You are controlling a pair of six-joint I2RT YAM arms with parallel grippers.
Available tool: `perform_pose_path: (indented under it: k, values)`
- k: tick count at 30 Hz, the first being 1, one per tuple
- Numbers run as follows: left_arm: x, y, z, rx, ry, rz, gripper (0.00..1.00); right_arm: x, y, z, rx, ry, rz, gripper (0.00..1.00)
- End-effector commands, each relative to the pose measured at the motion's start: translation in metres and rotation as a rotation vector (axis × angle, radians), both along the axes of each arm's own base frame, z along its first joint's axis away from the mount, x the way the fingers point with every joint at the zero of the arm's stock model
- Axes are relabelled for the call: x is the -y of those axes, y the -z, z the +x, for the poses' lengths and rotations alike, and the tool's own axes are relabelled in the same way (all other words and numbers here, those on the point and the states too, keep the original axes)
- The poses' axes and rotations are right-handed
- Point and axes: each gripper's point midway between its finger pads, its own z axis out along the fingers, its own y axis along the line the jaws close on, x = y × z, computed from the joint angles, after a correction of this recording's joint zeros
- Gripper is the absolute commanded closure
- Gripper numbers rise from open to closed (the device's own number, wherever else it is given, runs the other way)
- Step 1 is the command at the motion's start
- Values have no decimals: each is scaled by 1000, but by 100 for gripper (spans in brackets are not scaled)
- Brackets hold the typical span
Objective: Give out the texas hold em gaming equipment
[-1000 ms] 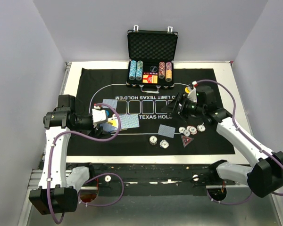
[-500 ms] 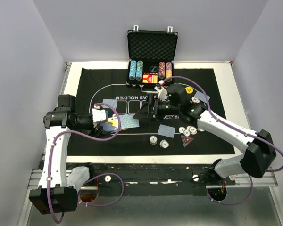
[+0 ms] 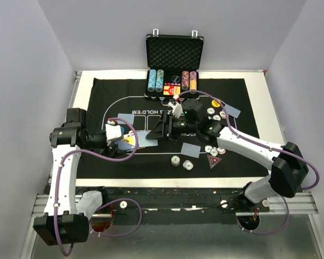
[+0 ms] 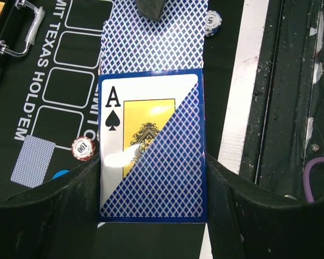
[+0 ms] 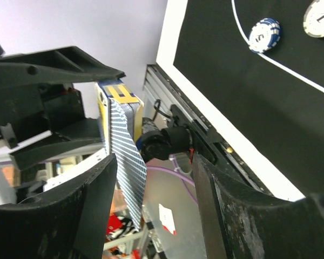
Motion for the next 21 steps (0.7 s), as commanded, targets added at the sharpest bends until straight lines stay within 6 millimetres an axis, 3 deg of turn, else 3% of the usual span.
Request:
perform_pose_path:
  k: [1,10,21]
  values:
    - [4,-11,4,48,15,-29,53,-5,-15,-8,-16,-18,88,39]
    - [4,-11,5,54,9,-29,53,3,-20,-16,-54,-3,128,69]
    - [3,-10,5,50,5,-29,53,21,-26,-22,-72,33,149,85]
